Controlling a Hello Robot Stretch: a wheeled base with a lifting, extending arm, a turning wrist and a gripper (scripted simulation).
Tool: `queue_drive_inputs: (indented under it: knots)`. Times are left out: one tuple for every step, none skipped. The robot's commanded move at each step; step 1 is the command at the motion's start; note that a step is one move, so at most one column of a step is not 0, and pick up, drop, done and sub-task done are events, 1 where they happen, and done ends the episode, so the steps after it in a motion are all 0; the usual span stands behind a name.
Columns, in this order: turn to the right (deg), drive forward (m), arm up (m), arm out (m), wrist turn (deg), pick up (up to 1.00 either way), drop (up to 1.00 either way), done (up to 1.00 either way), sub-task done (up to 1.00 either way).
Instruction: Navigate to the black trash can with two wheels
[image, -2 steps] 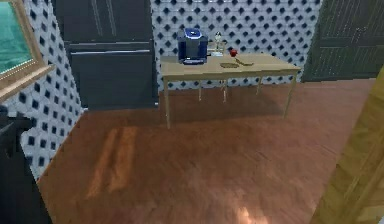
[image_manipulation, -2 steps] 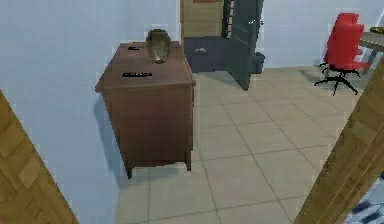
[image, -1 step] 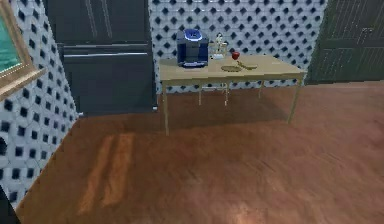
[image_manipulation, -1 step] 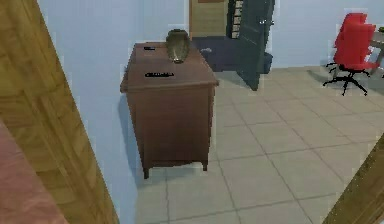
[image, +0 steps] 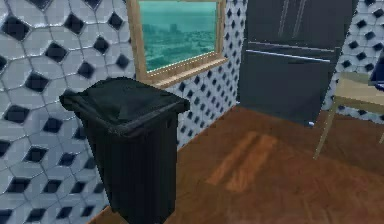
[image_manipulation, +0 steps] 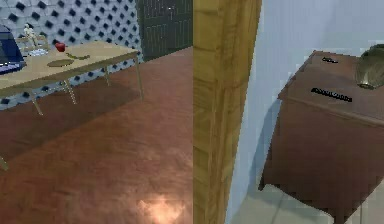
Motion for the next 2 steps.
queue_drive_inputs:
  knots:
    - [-18.0, 0.0, 0.0, 0.0, 0.0, 0.0, 0.0, 0.0, 0.0]
    - [0.0, 0.0, 0.0, 0.0, 0.0, 0.0, 0.0, 1.0, 0.0]
